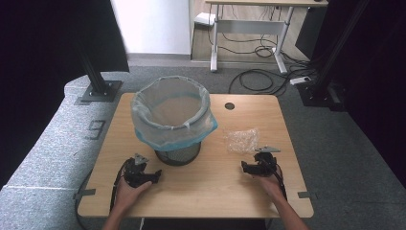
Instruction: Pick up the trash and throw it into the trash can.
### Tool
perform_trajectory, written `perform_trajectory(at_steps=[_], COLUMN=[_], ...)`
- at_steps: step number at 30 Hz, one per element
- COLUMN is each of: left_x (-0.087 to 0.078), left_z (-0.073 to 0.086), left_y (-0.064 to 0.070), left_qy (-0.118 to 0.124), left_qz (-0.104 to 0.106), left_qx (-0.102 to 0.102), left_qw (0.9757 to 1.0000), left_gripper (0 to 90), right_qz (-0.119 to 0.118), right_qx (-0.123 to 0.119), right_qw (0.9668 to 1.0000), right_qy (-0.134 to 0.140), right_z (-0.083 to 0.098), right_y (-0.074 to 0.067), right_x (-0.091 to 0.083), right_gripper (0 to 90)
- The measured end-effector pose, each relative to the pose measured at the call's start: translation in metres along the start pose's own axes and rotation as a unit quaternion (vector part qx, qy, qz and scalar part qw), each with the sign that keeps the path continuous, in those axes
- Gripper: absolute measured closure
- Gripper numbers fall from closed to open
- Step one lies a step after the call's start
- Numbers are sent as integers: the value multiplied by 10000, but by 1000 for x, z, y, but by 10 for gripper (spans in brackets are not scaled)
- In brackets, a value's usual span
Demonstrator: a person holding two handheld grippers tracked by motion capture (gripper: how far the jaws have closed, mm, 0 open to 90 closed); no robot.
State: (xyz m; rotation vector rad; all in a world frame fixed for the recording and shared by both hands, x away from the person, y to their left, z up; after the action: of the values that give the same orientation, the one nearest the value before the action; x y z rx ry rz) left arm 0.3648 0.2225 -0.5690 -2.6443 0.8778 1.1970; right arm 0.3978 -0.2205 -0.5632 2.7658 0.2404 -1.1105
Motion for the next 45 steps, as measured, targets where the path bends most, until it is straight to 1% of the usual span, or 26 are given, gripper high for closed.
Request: perform_trajectory(at_steps=[2, 3, 6, 7, 8, 9, 10, 14, 19, 25, 27, 29, 31, 40, 45], left_x=[0, 0, 0, 0, 0, 0, 0, 0, 0, 0, 0, 0, 0, 0, 0], left_z=[0, 0, 0, 0, 0, 0, 0, 0, 1, 0, 0, 0, 0, 0, 0], left_y=[0, 0, 0, 0, 0, 0, 0, 0, 0, 0, 0, 0, 0, 0, 0], left_qy=[-1, -1, -1, -1, -1, -1, 0, -1, 7, -1, -1, -1, -1, -1, 0], left_qz=[3, 3, 3, 2, 3, 3, 3, 3, 4, 13, 15, 15, 15, 14, 15], left_qx=[2, 2, 3, 4, 2, 2, 2, 3, 3, 15, 15, 15, 15, 16, 15], left_qw=[10000, 10000, 10000, 10000, 10000, 10000, 10000, 10000, 10000, 10000, 10000, 10000, 10000, 10000, 10000], left_gripper=[112, 112, 112, 112, 112, 112, 112, 112, 117, 115, 114, 114, 114, 114, 114], right_qz=[5, 5, -168, -168, -245, -245, -294, -346, -360, -217, -166, -54, -10, 181, 306], right_qx=[38, 38, 138, 138, 177, 177, 174, 157, 145, 106, 151, 288, 383, 493, 509], right_qw=[10000, 10000, 9997, 9997, 9994, 9994, 9992, 9986, 9985, 9990, 9991, 9991, 9989, 9982, 9977], right_qy=[90, 90, 137, 137, 169, 169, 228, 361, 392, 375, 359, 307, 273, 302, 334], right_z=[-2, -2, -3, -3, -3, -3, -5, -11, -14, -12, -12, -12, -13, -14, -14], right_y=[-1, -1, -4, -4, -6, -6, -9, -14, -15, -9, -7, -4, -1, 10, 17], right_x=[-5, -5, -15, -15, -19, -19, -22, -23, -22, -20, -21, -21, -20, -19, -18], right_gripper=[118, 118, 126, 126, 129, 129, 128, 129, 129, 131, 131, 131, 131, 133, 133])
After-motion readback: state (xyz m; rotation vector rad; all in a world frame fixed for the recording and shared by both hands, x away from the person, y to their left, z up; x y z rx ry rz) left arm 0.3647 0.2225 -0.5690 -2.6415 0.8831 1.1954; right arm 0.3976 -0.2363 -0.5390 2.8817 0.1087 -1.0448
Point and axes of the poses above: each handheld gripper's, and its own axes: x roughly forward along the jaws, z roughly out of its underside, y roughly to its right, the point moved 3 cm from there along x, roughly forward along the jaws, and after that the axes turned 10 degrees about z, right-handed, at the moved point
